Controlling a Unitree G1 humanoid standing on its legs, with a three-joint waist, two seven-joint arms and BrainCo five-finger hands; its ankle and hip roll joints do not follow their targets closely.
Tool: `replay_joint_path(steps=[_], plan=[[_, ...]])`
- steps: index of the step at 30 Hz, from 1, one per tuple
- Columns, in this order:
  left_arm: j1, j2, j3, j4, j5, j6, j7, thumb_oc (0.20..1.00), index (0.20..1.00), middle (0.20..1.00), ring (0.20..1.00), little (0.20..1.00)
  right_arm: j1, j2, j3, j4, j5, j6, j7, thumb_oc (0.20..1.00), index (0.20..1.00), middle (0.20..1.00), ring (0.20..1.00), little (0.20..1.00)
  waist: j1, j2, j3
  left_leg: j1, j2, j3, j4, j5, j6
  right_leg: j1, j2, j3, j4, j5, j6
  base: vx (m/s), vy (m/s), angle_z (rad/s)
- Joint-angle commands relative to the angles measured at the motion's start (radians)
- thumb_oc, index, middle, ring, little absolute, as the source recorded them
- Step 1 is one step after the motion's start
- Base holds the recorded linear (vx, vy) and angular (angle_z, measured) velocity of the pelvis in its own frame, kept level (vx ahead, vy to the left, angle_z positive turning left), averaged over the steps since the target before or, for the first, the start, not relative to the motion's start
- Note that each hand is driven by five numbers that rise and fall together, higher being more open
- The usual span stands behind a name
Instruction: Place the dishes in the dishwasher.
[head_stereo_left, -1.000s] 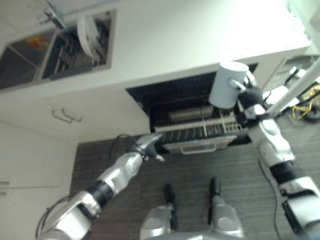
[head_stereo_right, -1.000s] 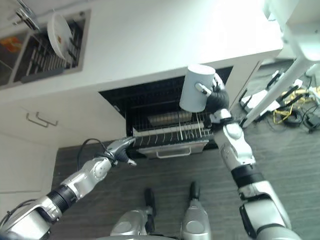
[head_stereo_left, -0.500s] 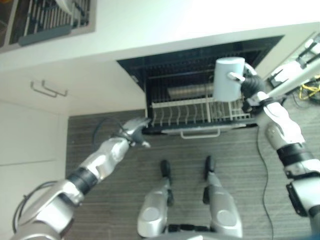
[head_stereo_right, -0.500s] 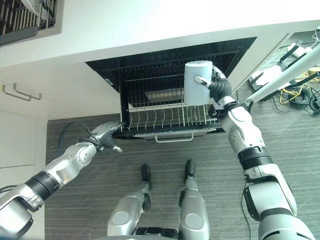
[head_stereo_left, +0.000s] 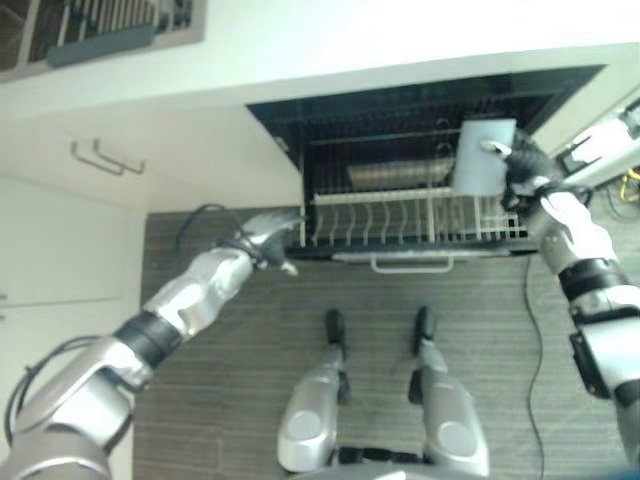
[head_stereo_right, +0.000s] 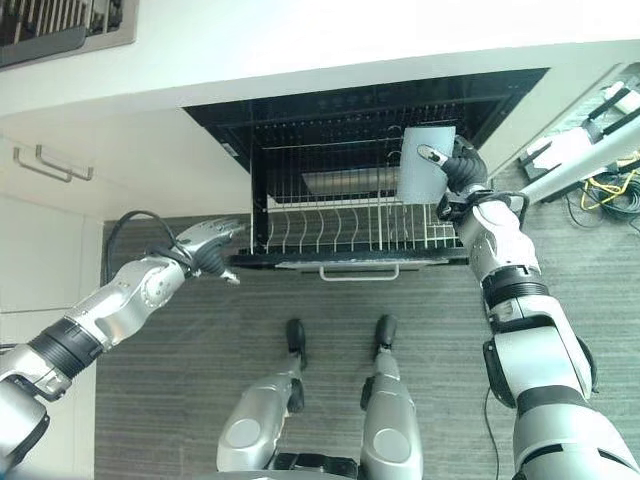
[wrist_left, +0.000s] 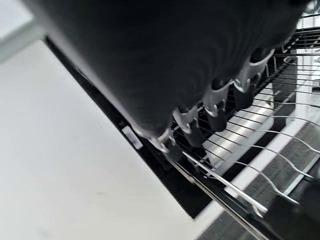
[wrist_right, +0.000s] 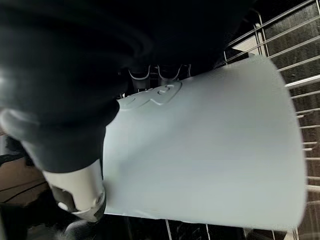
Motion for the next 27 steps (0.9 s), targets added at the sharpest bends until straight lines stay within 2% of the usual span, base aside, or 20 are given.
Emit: replay_joint_path(steps=[1,10,15,19,22,25,27], plan=[[-0.052,0.045,-0.016,-0.034,-0.047,0.007,0.002,1.0,1.0,1.0,1.0,1.0,-0.129,-0.058,0.027,-0.039,0.005,-0.01,0.004,0.2,0.2,0.2,0.2,0.2,0.009,-0.002,-0.025,-0.036,-0.022,-0.048,0.0,-0.039,0.001,-0.016,-0.044,0.068,0.097,-0.131,0.064,-0.01,-0.003,0.22],[-0.127,0.095,-0.055,-0.092,-0.083,-0.002,-0.023,1.0,1.0,1.0,1.0,1.0,-0.268,-0.056,0.109,0.086,-0.065,0.007,-0.015,0.2,0.2,0.2,0.2,0.2,0.039,0.016,-0.025,-0.09,-0.036,-0.057,0.0,-0.036,0.004,-0.064,-0.049,0.061,0.104,-0.131,0.06,0.01,0.006,0.03],[-0.165,0.117,-0.079,-0.128,-0.076,0.009,-0.023,1.0,1.0,1.0,1.0,1.0,-0.328,-0.065,0.129,0.135,-0.055,0.028,-0.043,0.2,0.2,0.2,0.2,0.2,0.053,0.028,-0.025,-0.129,-0.041,-0.066,0.0,-0.03,0.004,-0.099,-0.054,0.048,0.108,-0.129,0.061,0.0,-0.012,0.07],[-0.203,0.119,-0.091,-0.141,-0.077,0.024,-0.038,1.0,1.0,1.0,1.0,1.0,-0.337,-0.057,0.132,0.162,-0.046,0.015,-0.058,0.2,0.2,0.2,0.2,0.2,0.055,0.04,-0.025,-0.157,-0.049,-0.069,0.0,-0.026,0.005,-0.127,-0.059,0.047,0.11,-0.127,0.062,0.0,0.017,0.04],[-0.238,0.14,-0.083,-0.18,-0.084,0.01,-0.103,1.0,1.0,1.0,1.0,1.0,-0.327,-0.062,0.128,0.179,-0.095,-0.022,-0.056,0.2,0.2,0.2,0.2,0.2,0.059,0.052,-0.025,-0.185,-0.052,-0.071,0.0,-0.02,0.005,-0.154,-0.066,0.043,0.114,-0.124,0.065,0.0,0.0,0.0],[-0.264,0.142,-0.061,-0.212,-0.102,0.034,-0.153,1.0,1.0,1.0,1.0,1.0,-0.324,-0.063,0.123,0.183,-0.104,-0.019,-0.07,0.2,0.2,0.2,0.2,0.2,0.058,0.061,-0.025,-0.203,-0.056,-0.066,0.001,-0.014,0.005,-0.173,-0.073,0.039,0.115,-0.121,0.067,-0.04,0.002,-0.01],[-0.282,0.145,-0.04,-0.23,-0.115,0.05,-0.18,1.0,1.0,1.0,1.0,1.0,-0.303,-0.066,0.112,0.191,-0.125,-0.04,-0.058,0.2,0.2,0.2,0.2,0.2,0.055,0.069,-0.025,-0.214,-0.057,-0.059,0.001,-0.013,0.003,-0.186,-0.078,0.037,0.114,-0.119,0.07,-0.07,0.043,-0.02]])
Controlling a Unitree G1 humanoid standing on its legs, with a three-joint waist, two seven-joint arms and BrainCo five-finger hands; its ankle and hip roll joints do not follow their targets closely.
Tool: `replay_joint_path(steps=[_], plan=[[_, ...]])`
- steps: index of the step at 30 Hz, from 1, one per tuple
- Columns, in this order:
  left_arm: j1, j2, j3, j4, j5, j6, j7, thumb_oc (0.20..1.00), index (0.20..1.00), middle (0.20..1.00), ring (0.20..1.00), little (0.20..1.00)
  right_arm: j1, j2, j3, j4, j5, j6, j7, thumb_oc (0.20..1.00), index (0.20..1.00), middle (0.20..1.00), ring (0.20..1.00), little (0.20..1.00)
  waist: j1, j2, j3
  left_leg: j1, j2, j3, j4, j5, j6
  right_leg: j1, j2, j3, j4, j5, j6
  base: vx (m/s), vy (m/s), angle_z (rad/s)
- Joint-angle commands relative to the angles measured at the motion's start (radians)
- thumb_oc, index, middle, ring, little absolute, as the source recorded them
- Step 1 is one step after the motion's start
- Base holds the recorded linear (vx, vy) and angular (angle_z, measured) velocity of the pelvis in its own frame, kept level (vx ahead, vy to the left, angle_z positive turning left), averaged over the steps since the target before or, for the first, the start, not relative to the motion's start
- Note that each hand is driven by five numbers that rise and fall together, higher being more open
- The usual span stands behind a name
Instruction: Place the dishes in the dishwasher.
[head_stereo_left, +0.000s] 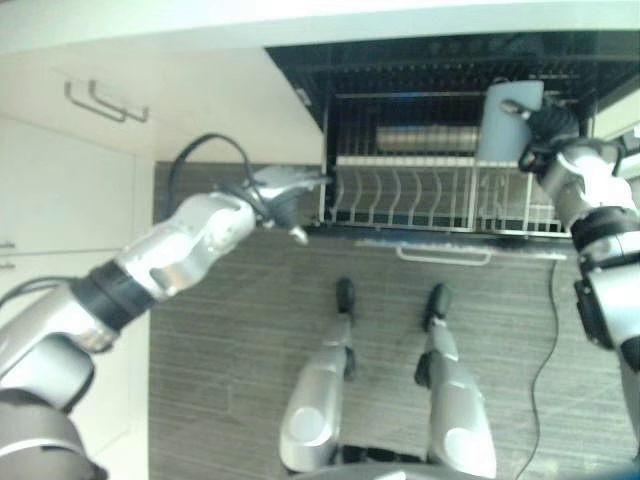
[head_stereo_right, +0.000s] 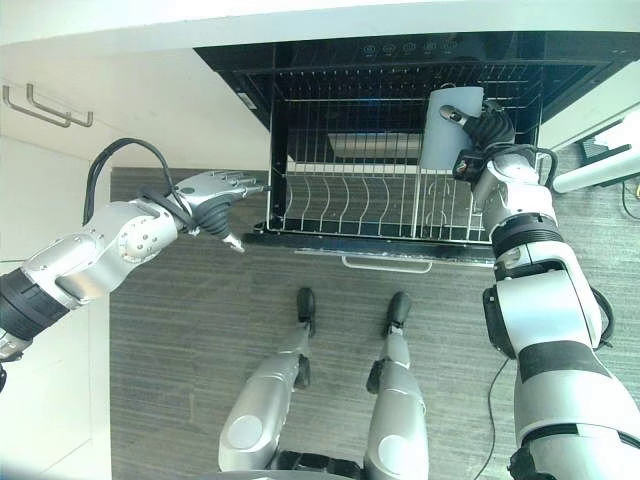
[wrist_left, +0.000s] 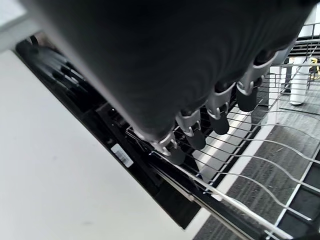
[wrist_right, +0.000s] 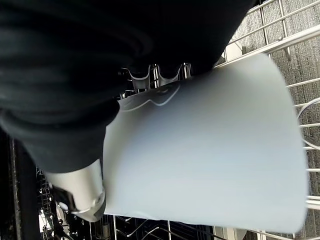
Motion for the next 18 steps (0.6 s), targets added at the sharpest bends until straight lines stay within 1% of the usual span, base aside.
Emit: replay_joint_path(steps=[1,2,3,4,5,9,12,13,14,15,16,17,18], plan=[[-0.034,0.005,0.049,-0.025,-0.024,0.02,-0.019,1.0,1.0,1.0,1.0,1.0,-0.062,-0.062,0.019,0.008,-0.029,-0.075,-0.005,0.2,0.2,0.2,0.2,0.2,0.018,0.061,-0.018,-0.052,-0.028,-0.018,0.0,-0.038,-0.004,-0.043,-0.05,0.068,0.112,-0.127,0.063,-0.06,0.054,-0.03],[-0.039,0.003,0.056,-0.025,-0.027,0.027,-0.024,1.0,1.0,1.0,1.0,1.0,-0.051,-0.064,0.008,0.013,-0.024,-0.084,-0.015,0.2,0.2,0.2,0.2,0.2,0.017,0.063,-0.018,-0.053,-0.028,-0.016,0.0,-0.039,-0.004,-0.045,-0.052,0.066,0.113,-0.127,0.065,-0.04,0.038,-0.03],[-0.042,0.002,0.059,-0.026,-0.029,0.033,-0.027,1.0,1.0,1.0,1.0,1.0,-0.044,-0.066,0.001,0.014,-0.019,-0.085,-0.026,0.241,0.241,0.241,0.241,0.241,0.016,0.065,-0.018,-0.054,-0.029,-0.014,0.0,-0.038,-0.004,-0.047,-0.054,0.064,0.113,-0.126,0.066,-0.03,0.027,-0.03],[-0.043,0.004,0.063,-0.023,-0.032,0.035,-0.03,1.0,1.0,1.0,1.0,1.0,-0.035,-0.068,-0.012,0.014,-0.029,-0.081,-0.045,0.827,0.827,0.827,0.827,0.827,0.014,0.067,-0.018,-0.055,-0.029,-0.012,0.0,-0.039,-0.005,-0.049,-0.056,0.063,0.115,-0.126,0.067,0.0,0.0,0.0],[-0.043,0.003,0.065,-0.019,-0.036,0.037,-0.027,1.0,1.0,1.0,1.0,1.0,-0.028,-0.07,-0.019,0.013,-0.042,-0.087,-0.061,1.0,1.0,1.0,1.0,1.0,0.012,0.068,-0.018,-0.055,-0.03,-0.011,0.0,-0.039,-0.005,-0.05,-0.056,0.063,0.115,-0.125,0.068,-0.03,0.032,-0.01],[-0.031,0.003,0.071,-0.001,-0.032,0.02,-0.028,1.0,1.0,1.0,1.0,1.0,-0.008,-0.089,-0.037,0.005,-0.135,-0.118,-0.155,1.0,1.0,1.0,1.0,1.0,0.008,0.072,-0.018,-0.054,-0.032,-0.004,0.0,-0.04,-0.006,-0.052,-0.06,0.063,0.113,-0.12,0.072,-0.01,0.015,0.0],[-0.006,0.001,0.078,0.01,-0.02,0.007,-0.023,1.0,1.0,1.0,1.0,1.0,0.0,-0.097,-0.041,-0.027,-0.209,-0.161,-0.235,1.0,1.0,1.0,1.0,1.0,0.007,0.073,-0.018,-0.055,-0.035,-0.002,0.0,-0.04,-0.005,-0.054,-0.063,0.06,0.112,-0.116,0.075,-0.05,0.013,-0.01],[0.009,-0.001,0.082,0.006,-0.015,0.014,-0.032,1.0,1.0,1.0,1.0,1.0,0.003,-0.091,-0.046,-0.042,-0.166,-0.183,-0.234,1.0,1.0,1.0,1.0,1.0,0.008,0.075,-0.018,-0.053,-0.035,0.001,0.0,-0.04,-0.006,-0.052,-0.064,0.057,0.112,-0.115,0.076,-0.08,0.023,-0.04],[0.031,-0.003,0.09,0.007,-0.015,0.024,-0.024,1.0,1.0,1.0,1.0,1.0,0.014,-0.09,-0.057,-0.055,-0.17,-0.196,-0.236,1.0,1.0,1.0,1.0,1.0,0.008,0.076,-0.018,-0.046,-0.034,0.004,0.0,-0.041,-0.007,-0.045,-0.065,0.051,0.113,-0.117,0.077,-0.08,0.012,-0.02],[0.045,-0.001,0.093,0.013,-0.013,0.019,-0.013,1.0,1.0,1.0,1.0,1.0,0.024,-0.089,-0.067,-0.064,-0.176,-0.199,-0.255,1.0,1.0,1.0,1.0,1.0,0.006,0.075,-0.018,-0.037,-0.033,0.007,0.0,-0.045,-0.008,-0.035,-0.065,0.049,0.11,-0.119,0.078,-0.08,-0.027,0.01],[0.06,0.0,0.093,0.017,-0.004,0.009,-0.008,1.0,1.0,1.0,1.0,1.0,0.039,-0.086,-0.079,-0.068,-0.177,-0.186,-0.266,1.0,1.0,1.0,1.0,1.0,0.005,0.071,-0.018,-0.029,-0.032,0.009,0.0,-0.048,-0.008,-0.028,-0.063,0.047,0.11,-0.119,0.079,-0.06,-0.046,0.05],[0.075,-0.004,0.093,0.018,0.002,0.009,0.002,1.0,1.0,1.0,1.0,1.0,0.048,-0.08,-0.083,-0.073,-0.178,-0.193,-0.278,1.0,1.0,1.0,1.0,1.0,0.004,0.069,-0.018,-0.022,-0.031,0.01,0.0,-0.05,-0.009,-0.022,-0.059,0.049,0.108,-0.119,0.078,-0.06,-0.027,0.05],[0.1,-0.017,0.096,0.029,0.013,0.004,0.021,1.0,1.0,1.0,1.0,1.0,0.05,-0.074,-0.086,-0.072,-0.144,-0.225,-0.295,1.0,1.0,1.0,1.0,1.0,0.003,0.068,-0.018,-0.014,-0.028,0.013,0.0,-0.053,-0.009,-0.013,-0.057,0.051,0.104,-0.12,0.077,-0.05,0.034,-0.01]])
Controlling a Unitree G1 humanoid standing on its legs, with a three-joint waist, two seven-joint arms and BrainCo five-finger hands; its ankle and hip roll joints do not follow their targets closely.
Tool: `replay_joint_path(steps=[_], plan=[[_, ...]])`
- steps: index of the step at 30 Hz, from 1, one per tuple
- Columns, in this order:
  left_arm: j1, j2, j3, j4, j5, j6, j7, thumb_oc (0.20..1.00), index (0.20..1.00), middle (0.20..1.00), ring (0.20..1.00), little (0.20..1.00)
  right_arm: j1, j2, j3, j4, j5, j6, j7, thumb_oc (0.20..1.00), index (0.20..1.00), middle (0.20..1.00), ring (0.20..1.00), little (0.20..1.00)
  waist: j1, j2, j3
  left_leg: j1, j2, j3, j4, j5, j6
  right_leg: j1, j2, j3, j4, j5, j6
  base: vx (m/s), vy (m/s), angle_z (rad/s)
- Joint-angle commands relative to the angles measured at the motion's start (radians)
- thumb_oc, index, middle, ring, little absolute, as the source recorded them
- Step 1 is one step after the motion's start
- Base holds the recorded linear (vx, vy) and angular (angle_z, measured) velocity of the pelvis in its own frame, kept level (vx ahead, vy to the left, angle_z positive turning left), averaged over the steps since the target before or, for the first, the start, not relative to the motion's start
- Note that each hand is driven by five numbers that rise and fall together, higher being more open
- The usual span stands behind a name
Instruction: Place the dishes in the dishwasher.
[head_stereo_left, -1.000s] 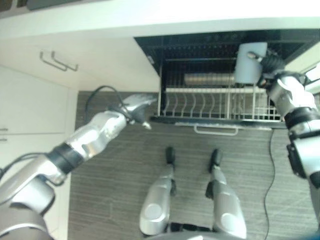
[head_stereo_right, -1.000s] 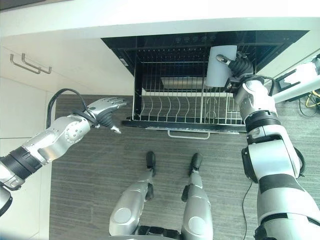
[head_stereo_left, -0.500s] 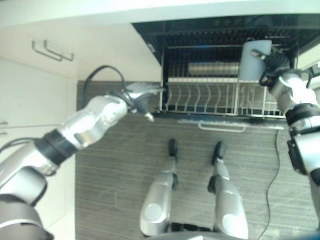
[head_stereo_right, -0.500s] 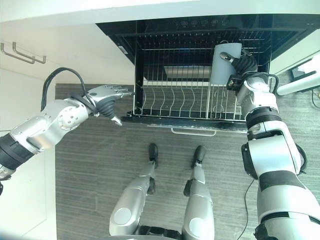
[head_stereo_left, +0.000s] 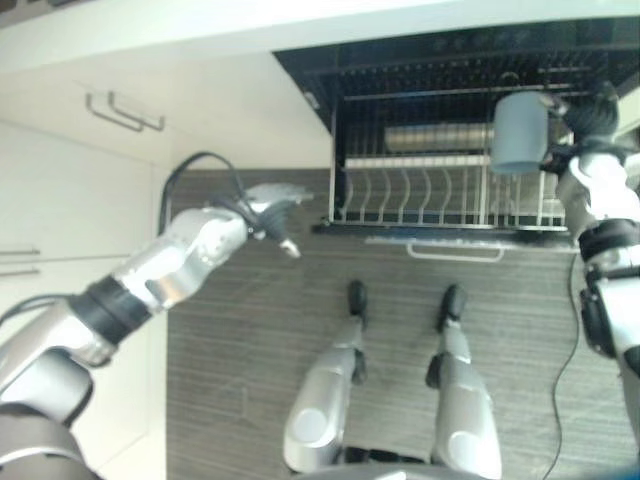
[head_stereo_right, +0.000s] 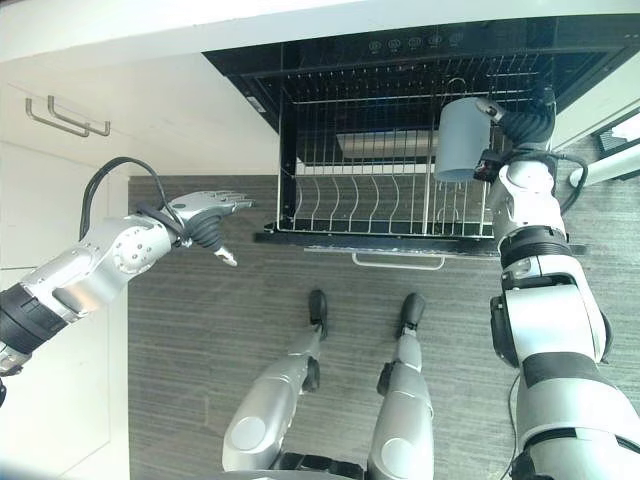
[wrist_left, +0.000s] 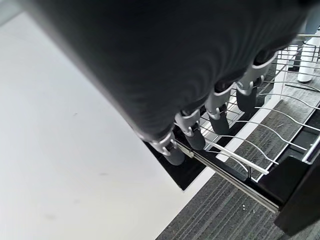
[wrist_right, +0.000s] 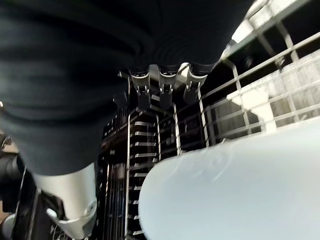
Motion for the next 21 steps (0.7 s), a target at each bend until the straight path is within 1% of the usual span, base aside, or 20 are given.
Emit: replay_joint_path(steps=[1,2,4,5,6,7,8,9,10,12,13,14,15,16,17,18,19,20,21], plan=[[0.02,-0.027,0.04,0.017,0.044,-0.025,0.079,1.0,1.0,1.0,1.0,1.0,-0.035,-0.049,0.008,-0.037,0.122,-0.125,-0.04,1.0,1.0,1.0,1.0,1.0,0.003,0.042,0.001,-0.003,0.003,0.008,0.0,-0.063,-0.02,0.001,-0.021,0.035,0.108,-0.145,0.054,-0.03,0.065,-0.09],[0.047,-0.042,0.04,0.024,0.055,-0.029,0.098,1.0,1.0,1.0,1.0,1.0,-0.024,-0.038,-0.013,-0.05,0.168,-0.15,-0.036,1.0,1.0,1.0,1.0,1.0,0.0,0.043,0.001,0.007,0.004,0.009,0.0,-0.066,-0.02,0.01,-0.019,0.037,0.109,-0.149,0.053,0.0,0.084,-0.15],[0.103,-0.073,0.037,0.04,0.08,-0.027,0.145,1.0,1.0,1.0,1.0,1.0,0.001,-0.005,-0.049,-0.091,0.259,-0.231,-0.039,1.0,1.0,1.0,1.0,1.0,-0.003,0.043,0.001,0.033,0.006,0.012,0.0,-0.074,-0.019,0.037,-0.015,0.042,0.104,-0.155,0.05,0.02,0.072,-0.13],[0.135,-0.091,0.033,0.054,0.09,-0.021,0.181,1.0,1.0,1.0,1.0,1.0,0.022,0.013,-0.077,-0.121,0.311,-0.271,-0.017,1.0,1.0,1.0,1.0,1.0,-0.009,0.042,0.001,0.046,0.007,0.014,0.0,-0.077,-0.018,0.049,-0.013,0.046,0.105,-0.158,0.048,0.04,0.097,-0.1],[0.176,-0.116,0.027,0.064,0.101,0.003,0.226,1.0,1.0,1.0,1.0,1.0,0.057,0.027,-0.1,-0.179,0.341,-0.315,0.003,1.0,1.0,1.0,1.0,1.0,-0.018,0.039,0.001,0.063,0.009,0.018,0.0,-0.083,-0.018,0.063,-0.009,0.054,0.104,-0.163,0.047,0.06,0.136,-0.09],[0.221,-0.147,0.027,0.079,0.114,0.024,0.273,1.0,1.0,1.0,1.0,1.0,0.095,0.038,-0.122,-0.251,0.359,-0.344,0.012,1.0,1.0,1.0,1.0,1.0,-0.029,0.036,0.001,0.078,0.011,0.022,0.0,-0.089,-0.016,0.073,-0.006,0.063,0.104,-0.167,0.046,0.04,0.165,-0.21],[0.273,-0.18,0.031,0.094,0.136,0.038,0.327,1.0,1.0,1.0,1.0,1.0,0.147,0.059,-0.144,-0.346,0.398,-0.363,0.028,1.0,1.0,1.0,1.0,1.0,-0.038,0.032,0.001,0.097,0.012,0.024,0.0,-0.096,-0.012,0.085,-0.004,0.075,0.105,-0.171,0.043,0.02,0.178,-0.23],[0.346,-0.223,0.04,0.129,0.155,0.046,0.401,1.0,1.0,1.0,1.0,1.0,0.248,0.099,-0.157,-0.496,0.428,-0.381,0.058,1.0,1.0,1.0,1.0,1.0,-0.054,0.016,0.001,0.135,0.012,0.024,0.0,-0.107,-0.007,0.114,0.005,0.092,0.107,-0.18,0.038,0.01,0.138,-0.33],[0.369,-0.235,0.045,0.139,0.159,0.048,0.419,1.0,1.0,1.0,1.0,1.0,0.289,0.115,-0.155,-0.548,0.426,-0.388,0.056,1.0,1.0,1.0,1.0,1.0,-0.059,0.01,0.001,0.151,0.012,0.025,0.001,-0.111,-0.005,0.128,0.008,0.098,0.108,-0.183,0.037,0.01,0.08,-0.22],[0.372,-0.235,0.045,0.139,0.159,0.047,0.42,1.0,1.0,1.0,1.0,1.0,0.293,0.117,-0.155,-0.553,0.424,-0.387,0.053,1.0,1.0,1.0,1.0,1.0,-0.06,0.01,0.001,0.154,0.012,0.026,0.001,-0.111,-0.005,0.132,0.008,0.097,0.106,-0.183,0.037,0.06,0.046,-0.24],[0.525,-0.336,0.09,0.227,0.16,0.063,0.569,1.0,1.0,1.0,1.0,1.0,0.618,0.218,-0.085,-0.847,0.414,-0.444,0.109,1.0,1.0,1.0,1.0,1.0,-0.091,-0.048,-0.058,0.235,0.022,0.041,0.036,-0.143,0.002,0.212,0.014,0.105,0.115,-0.205,0.027,0.16,0.142,-0.16],[0.569,-0.363,0.111,0.26,0.153,0.053,0.611,1.0,1.0,1.0,1.0,1.0,0.711,0.245,-0.05,-0.908,0.382,-0.454,0.15,1.0,1.0,1.0,1.0,1.0,-0.099,-0.067,-0.092,0.257,0.029,0.054,0.048,-0.153,0.002,0.239,0.009,0.102,0.118,-0.211,0.026,0.28,0.231,-0.45],[0.611,-0.394,0.128,0.294,0.148,0.042,0.641,1.0,1.0,1.0,1.0,1.0,0.796,0.259,-0.031,-0.948,0.352,-0.457,0.198,1.0,1.0,1.0,1.0,1.0,-0.104,-0.08,-0.135,0.29,0.032,0.065,0.041,-0.155,0.004,0.274,0.001,0.095,0.114,-0.213,0.034,0.29,0.277,-0.64],[0.653,-0.43,0.154,0.337,0.146,0.029,0.67,1.0,1.0,1.0,1.0,1.0,0.886,0.257,-0.028,-1.002,0.321,-0.464,0.257,1.0,1.0,1.0,1.0,1.0,-0.11,-0.096,-0.193,0.335,0.029,0.075,0.018,-0.159,0.01,0.319,-0.011,0.088,0.104,-0.214,0.048,0.27,0.226,-0.71],[0.659,-0.436,0.156,0.345,0.147,0.026,0.673,1.0,1.0,1.0,1.0,1.0,0.898,0.256,-0.027,-1.01,0.314,-0.465,0.261,1.0,1.0,1.0,1.0,1.0,-0.111,-0.098,-0.202,0.342,0.027,0.075,0.014,-0.16,0.011,0.325,-0.013,0.087,0.103,-0.215,0.051,0.26,0.255,-0.26],[0.677,-0.473,0.19,0.411,0.143,0.005,0.714,1.0,1.0,1.0,1.0,1.0,0.956,0.256,-0.047,-1.046,0.289,-0.474,0.297,1.0,1.0,1.0,1.0,1.0,-0.118,-0.118,-0.244,0.37,0.017,0.074,0.019,-0.181,0.025,0.347,-0.02,0.09,0.122,-0.226,0.056,0.19,0.182,-0.07],[0.686,-0.493,0.212,0.439,0.147,-0.006,0.746,1.0,1.0,1.0,1.0,1.0,0.983,0.258,-0.064,-1.066,0.301,-0.466,0.313,1.0,1.0,1.0,1.0,1.0,-0.122,-0.128,-0.259,0.385,0.011,0.074,0.028,-0.194,0.036,0.354,-0.022,0.091,0.146,-0.238,0.058,0.2,0.231,0.06],[0.691,-0.509,0.246,0.46,0.151,-0.012,0.779,1.0,1.0,1.0,1.0,1.0,1.012,0.263,-0.088,-1.087,0.33,-0.444,0.342,1.0,1.0,1.0,1.0,1.0,-0.125,-0.139,-0.27,0.4,0.003,0.07,0.04,-0.21,0.051,0.359,-0.022,0.092,0.182,-0.253,0.06,0.1,0.155,0.07],[0.693,-0.518,0.268,0.473,0.151,-0.019,0.802,1.0,1.0,1.0,1.0,1.0,1.028,0.271,-0.1,-1.096,0.346,-0.433,0.36,1.0,1.0,1.0,1.0,1.0,-0.126,-0.143,-0.272,0.408,-0.004,0.064,0.046,-0.218,0.061,0.36,-0.021,0.096,0.204,-0.262,0.06,0.05,0.146,0.09]])
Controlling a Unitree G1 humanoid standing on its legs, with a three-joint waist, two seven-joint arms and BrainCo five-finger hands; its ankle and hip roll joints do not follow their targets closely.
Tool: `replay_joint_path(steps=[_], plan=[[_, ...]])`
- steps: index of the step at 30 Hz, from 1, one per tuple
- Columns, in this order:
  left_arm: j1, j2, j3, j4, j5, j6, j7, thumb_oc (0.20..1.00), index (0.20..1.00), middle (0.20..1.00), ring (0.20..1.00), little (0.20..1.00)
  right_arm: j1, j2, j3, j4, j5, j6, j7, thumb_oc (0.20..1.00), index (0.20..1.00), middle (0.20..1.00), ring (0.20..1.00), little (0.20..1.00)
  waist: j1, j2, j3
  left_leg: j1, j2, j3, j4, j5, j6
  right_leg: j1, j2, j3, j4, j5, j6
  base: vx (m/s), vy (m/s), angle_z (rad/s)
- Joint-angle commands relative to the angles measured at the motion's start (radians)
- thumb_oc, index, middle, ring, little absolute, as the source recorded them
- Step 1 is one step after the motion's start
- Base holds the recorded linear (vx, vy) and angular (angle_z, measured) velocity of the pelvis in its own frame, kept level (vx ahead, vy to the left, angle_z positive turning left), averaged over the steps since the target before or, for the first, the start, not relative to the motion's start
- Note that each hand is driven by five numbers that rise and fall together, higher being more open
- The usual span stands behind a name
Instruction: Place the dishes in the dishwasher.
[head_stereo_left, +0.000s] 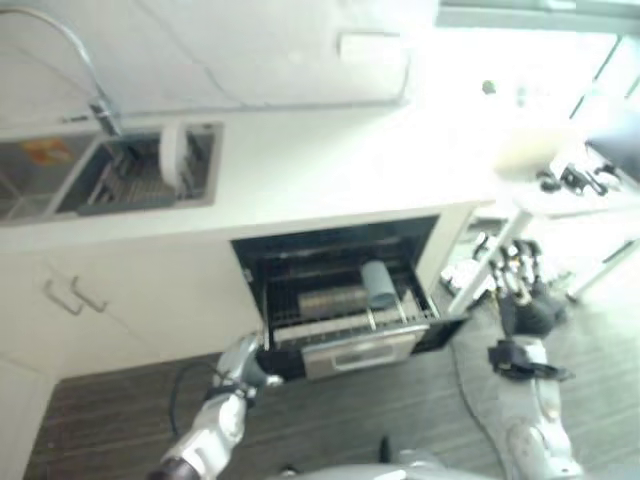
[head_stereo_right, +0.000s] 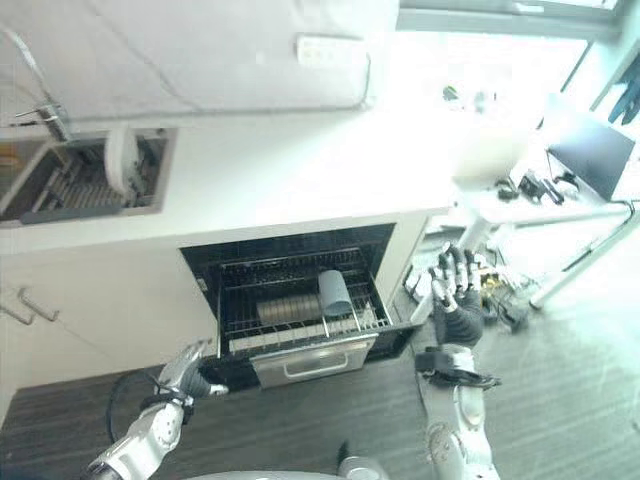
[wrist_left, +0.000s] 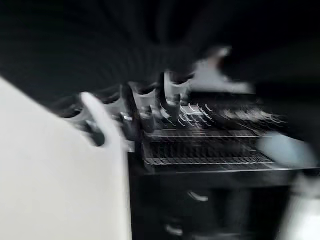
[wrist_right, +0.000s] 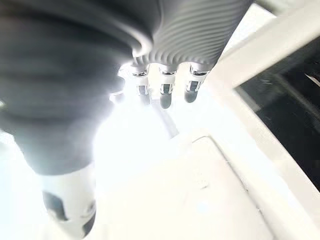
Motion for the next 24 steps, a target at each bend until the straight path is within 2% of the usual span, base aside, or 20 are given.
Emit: replay_joint_path(steps=[1,4,5,7,8,9,11,13,15,17,18,20,22,24], plan=[[-0.114,0.033,0.057,-0.05,0.013,-0.046,0.12,1.0,1.0,1.0,1.0,1.0,-0.209,-0.062,-0.063,-0.006,0.011,0.003,0.107,1.0,1.0,1.0,1.0,1.0,0.015,0.106,0.143,-0.038,-0.002,-0.059,0.055,-0.057,0.043,0.03,-0.013,-0.016,0.116,-0.12,0.033,0.02,0.108,0.13],[-0.094,0.023,0.111,-0.032,0.017,-0.07,0.155,1.0,1.0,1.0,1.0,1.0,-0.181,-0.039,-0.064,-0.02,0.017,0.038,0.144,1.0,1.0,1.0,1.0,1.0,0.016,0.093,0.14,-0.02,-0.024,-0.081,0.057,-0.073,0.07,0.017,-0.016,0.01,0.171,-0.097,0.051,0.0,0.143,0.12],[-0.076,0.017,0.143,-0.026,-0.008,-0.098,0.186,1.0,1.0,1.0,1.0,1.0,-0.171,-0.028,-0.058,-0.016,0.037,0.056,0.183,1.0,1.0,1.0,1.0,1.0,0.023,0.089,0.131,-0.017,-0.034,-0.09,0.054,-0.078,0.078,0.017,-0.016,0.02,0.167,-0.078,0.058,-0.01,0.176,0.08],[-0.026,-0.004,0.199,-0.012,-0.123,-0.217,0.178,1.0,1.0,1.0,1.0,1.0,-0.15,-0.012,-0.041,-0.018,0.043,0.08,0.241,1.0,1.0,1.0,1.0,1.0,0.041,0.083,0.116,-0.02,-0.058,-0.112,0.045,-0.088,0.092,0.004,-0.017,0.024,0.167,-0.049,0.064,-0.01,0.117,0.04],[0.001,-0.036,0.222,-0.01,-0.222,-0.316,0.15,1.0,1.0,1.0,1.0,1.0,-0.145,-0.006,-0.028,-0.016,0.044,0.09,0.251,1.0,1.0,1.0,1.0,1.0,0.053,0.081,0.116,-0.024,-0.066,-0.119,0.045,-0.093,0.101,-0.005,-0.014,0.015,0.19,-0.048,0.063,-0.01,0.04,0.06],[0.046,-0.078,0.267,-0.043,-0.358,-0.445,0.151,1.0,1.0,1.0,1.0,1.0,-0.144,0.002,-0.005,-0.013,0.035,0.103,0.253,1.0,1.0,1.0,1.0,1.0,0.08,0.083,0.12,-0.025,-0.069,-0.112,0.035,-0.09,0.11,-0.025,0.003,-0.026,0.268,-0.063,0.056,0.0,0.0,0.0],[0.054,-0.092,0.294,-0.063,-0.408,-0.486,0.157,1.0,1.0,1.0,1.0,1.0,-0.142,-0.002,0.004,-0.019,0.035,0.109,0.249,1.0,1.0,1.0,1.0,1.0,0.082,0.08,0.121,-0.031,-0.076,-0.126,0.037,-0.088,0.115,-0.023,0.051,-0.009,0.27,-0.095,0.037,0.02,-0.041,-0.08],[0.063,-0.122,0.346,-0.105,-0.525,-0.532,0.143,1.0,1.0,1.0,1.0,1.0,-0.137,-0.011,0.01,-0.016,0.03,0.111,0.258,1.0,1.0,1.0,1.0,1.0,0.091,0.071,0.119,-0.038,-0.09,-0.146,0.047,-0.083,0.107,0.004,0.118,-0.006,0.229,-0.137,-0.004,0.07,-0.106,0.41],[0.074,-0.136,0.393,-0.138,-0.578,-0.58,0.119,1.0,1.0,1.0,1.0,1.0,-0.144,-0.02,0.014,-0.004,0.017,0.116,0.288,1.0,1.0,1.0,1.0,1.0,0.112,0.067,0.113,-0.043,-0.088,-0.146,0.054,-0.076,0.092,0.037,0.122,-0.054,0.159,-0.163,-0.026,0.05,-0.177,0.34],[0.079,-0.15,0.431,-0.192,-0.678,-0.6,0.048,1.0,1.0,1.0,1.0,1.0,-0.143,-0.029,0.018,-0.012,0.004,0.122,0.283,1.0,1.0,1.0,1.0,1.0,0.109,0.062,0.111,-0.044,-0.089,-0.165,0.058,-0.075,0.086,0.055,0.146,-0.028,0.112,-0.168,-0.038,0.07,-0.258,-0.01],[0.098,-0.168,0.459,-0.252,-0.769,-0.623,-0.024,1.0,1.0,1.0,1.0,1.0,-0.137,-0.031,0.022,-0.017,-0.012,0.13,0.287,1.0,1.0,1.0,1.0,1.0,0.121,0.061,0.105,-0.048,-0.079,-0.157,0.072,-0.071,0.071,0.069,0.141,-0.064,0.086,-0.163,-0.043,0.09,-0.293,0.21],[0.128,-0.183,0.483,-0.341,-0.824,-0.631,-0.092,1.0,1.0,1.0,1.0,1.0,-0.124,-0.031,0.017,-0.034,-0.029,0.137,0.293,1.0,1.0,1.0,1.0,1.0,0.121,0.057,0.109,-0.067,-0.089,-0.169,0.146,-0.097,0.071,0.074,0.149,-0.043,0.063,-0.153,-0.053,0.05,-0.226,0.44],[0.146,-0.175,0.489,-0.412,-0.849,-0.646,-0.117,1.0,1.0,1.0,1.0,1.0,-0.107,-0.039,0.007,-0.056,-0.042,0.132,0.301,1.0,1.0,1.0,1.0,1.0,0.117,0.043,0.124,-0.13,-0.101,-0.134,0.316,-0.145,0.072,0.068,0.134,-0.045,0.077,-0.156,-0.071,-0.03,-0.114,0.24],[0.138,-0.17,0.496,-0.463,-0.876,-0.647,-0.158,1.0,1.0,1.0,1.0,1.0,-0.1,-0.05,0.004,-0.059,-0.048,0.115,0.304,1.0,1.0,1.0,1.0,1.0,0.12,0.038,0.148,-0.24,-0.078,-0.119,0.476,-0.108,0.047,0.072,0.129,-0.048,0.085,-0.153,-0.089,-0.06,-0.013,0.31]])
